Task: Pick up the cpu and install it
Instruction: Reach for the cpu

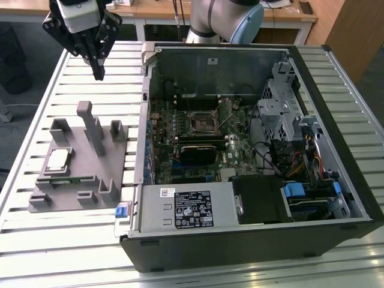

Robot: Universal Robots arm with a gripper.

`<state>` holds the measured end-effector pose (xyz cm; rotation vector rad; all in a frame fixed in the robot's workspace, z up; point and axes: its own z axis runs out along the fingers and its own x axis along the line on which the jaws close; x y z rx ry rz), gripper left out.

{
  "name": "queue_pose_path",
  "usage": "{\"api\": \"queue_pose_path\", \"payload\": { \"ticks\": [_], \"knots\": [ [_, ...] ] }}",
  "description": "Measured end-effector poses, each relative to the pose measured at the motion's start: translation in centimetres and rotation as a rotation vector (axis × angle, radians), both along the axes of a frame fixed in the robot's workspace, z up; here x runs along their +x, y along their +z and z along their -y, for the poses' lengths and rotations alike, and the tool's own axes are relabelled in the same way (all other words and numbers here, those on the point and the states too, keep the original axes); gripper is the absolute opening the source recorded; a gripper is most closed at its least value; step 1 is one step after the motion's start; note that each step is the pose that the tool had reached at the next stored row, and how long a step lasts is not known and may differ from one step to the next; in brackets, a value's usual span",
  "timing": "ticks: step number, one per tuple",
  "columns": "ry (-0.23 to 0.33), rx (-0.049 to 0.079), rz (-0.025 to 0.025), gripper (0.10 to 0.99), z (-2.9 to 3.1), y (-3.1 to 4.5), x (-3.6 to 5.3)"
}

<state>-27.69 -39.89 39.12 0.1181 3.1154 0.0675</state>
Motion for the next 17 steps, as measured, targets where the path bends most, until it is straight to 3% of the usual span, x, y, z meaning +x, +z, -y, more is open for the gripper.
{"api": "queue_pose_path", "payload": {
  "ticks": [17],
  "knots": [
    [0.0,0.0,-0.009,0.106,0.0,-0.11,-3.34]
  ]
}}
